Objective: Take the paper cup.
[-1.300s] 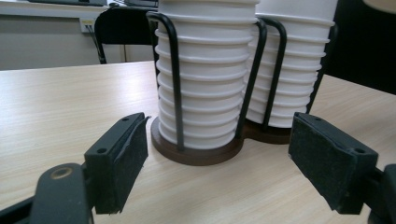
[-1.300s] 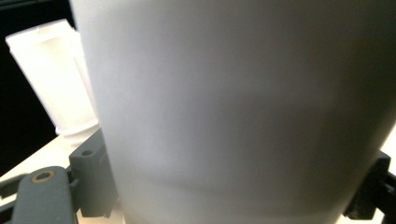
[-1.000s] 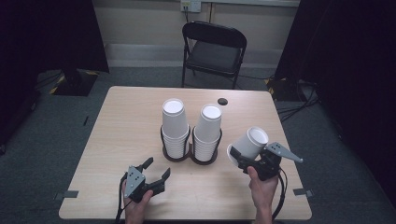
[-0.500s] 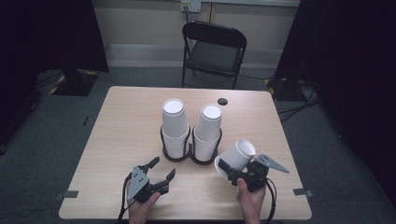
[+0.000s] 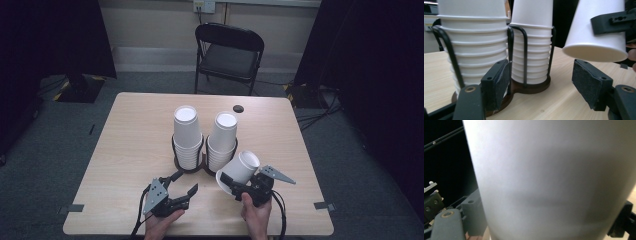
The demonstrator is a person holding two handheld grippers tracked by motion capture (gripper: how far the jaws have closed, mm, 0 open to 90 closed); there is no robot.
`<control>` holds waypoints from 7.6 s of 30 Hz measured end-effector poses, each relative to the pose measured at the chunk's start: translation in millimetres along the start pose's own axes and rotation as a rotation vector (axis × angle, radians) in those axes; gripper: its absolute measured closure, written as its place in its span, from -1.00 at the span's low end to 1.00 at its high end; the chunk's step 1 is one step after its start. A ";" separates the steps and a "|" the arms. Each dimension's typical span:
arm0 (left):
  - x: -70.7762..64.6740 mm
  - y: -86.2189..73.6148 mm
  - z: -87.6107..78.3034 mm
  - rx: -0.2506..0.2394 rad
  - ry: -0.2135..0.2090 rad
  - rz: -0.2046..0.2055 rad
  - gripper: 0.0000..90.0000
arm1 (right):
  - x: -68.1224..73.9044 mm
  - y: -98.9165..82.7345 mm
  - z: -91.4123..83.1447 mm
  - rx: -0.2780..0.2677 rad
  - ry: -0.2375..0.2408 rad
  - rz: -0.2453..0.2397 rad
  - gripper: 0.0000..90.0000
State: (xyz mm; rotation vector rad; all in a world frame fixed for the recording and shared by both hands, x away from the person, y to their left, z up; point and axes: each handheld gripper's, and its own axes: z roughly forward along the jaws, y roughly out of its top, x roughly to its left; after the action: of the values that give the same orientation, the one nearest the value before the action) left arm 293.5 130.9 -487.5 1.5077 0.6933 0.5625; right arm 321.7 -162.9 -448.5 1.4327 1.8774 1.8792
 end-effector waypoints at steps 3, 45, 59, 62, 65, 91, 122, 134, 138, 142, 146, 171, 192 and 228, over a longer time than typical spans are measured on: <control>-1.8 -0.3 2.2 -0.011 -0.020 -0.015 -0.31 | 4.7 -2.2 3.1 0.007 0.021 -0.001 -0.69; -33.3 -5.3 27.4 -0.140 0.034 0.136 0.79 | 35.1 -15.8 23.0 0.067 0.171 0.032 -0.77; -33.2 -6.1 23.6 -0.095 -0.012 0.110 0.87 | 32.5 -14.5 20.5 0.025 0.150 0.012 -0.83; -31.3 -8.1 23.0 -0.094 -0.041 0.094 0.88 | 32.9 -12.1 18.6 -0.002 0.138 0.010 -0.80; -30.3 -9.4 22.9 -0.078 -0.059 0.084 0.88 | 30.9 -9.4 16.0 -0.027 0.119 0.003 -0.79; -14.7 -0.8 15.3 0.033 -0.127 0.032 0.88 | 19.5 13.0 3.0 -0.094 0.029 -0.016 -0.71; 20.9 29.1 6.9 0.320 -0.172 0.072 0.88 | 19.3 -15.3 -18.8 -0.047 -0.035 -0.218 -0.71; 28.7 45.7 7.7 0.437 -0.171 0.067 0.88 | 24.5 -24.3 -21.1 0.000 -0.004 -0.347 -0.71; 30.3 52.3 7.5 0.476 -0.176 0.070 0.88 | 21.9 -26.2 -21.6 -0.007 0.031 -0.363 -0.71; 30.6 57.9 7.5 0.515 -0.190 0.101 0.88 | 21.3 -29.4 -20.2 0.011 0.030 -0.402 -0.71; 34.4 62.7 7.7 0.526 -0.193 0.105 0.88 | 23.0 -31.8 -17.9 0.018 0.018 -0.460 -0.72; 43.5 82.6 20.9 0.797 -0.258 0.117 0.88 | 38.2 -36.4 -1.0 0.114 0.097 -0.658 -0.72; 36.1 98.0 41.6 1.021 -0.386 0.152 0.88 | 53.9 -35.7 12.3 0.210 0.165 -0.894 -0.72; 30.0 96.6 52.5 0.957 -0.347 0.066 0.93 | 81.1 -47.2 49.5 0.249 0.096 -0.948 -0.83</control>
State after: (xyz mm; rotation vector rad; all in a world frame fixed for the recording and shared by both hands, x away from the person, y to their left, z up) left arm 360.2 116.2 -396.2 2.4457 0.6672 -0.0355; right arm 286.4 -63.3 -456.9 0.3094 2.2844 1.2702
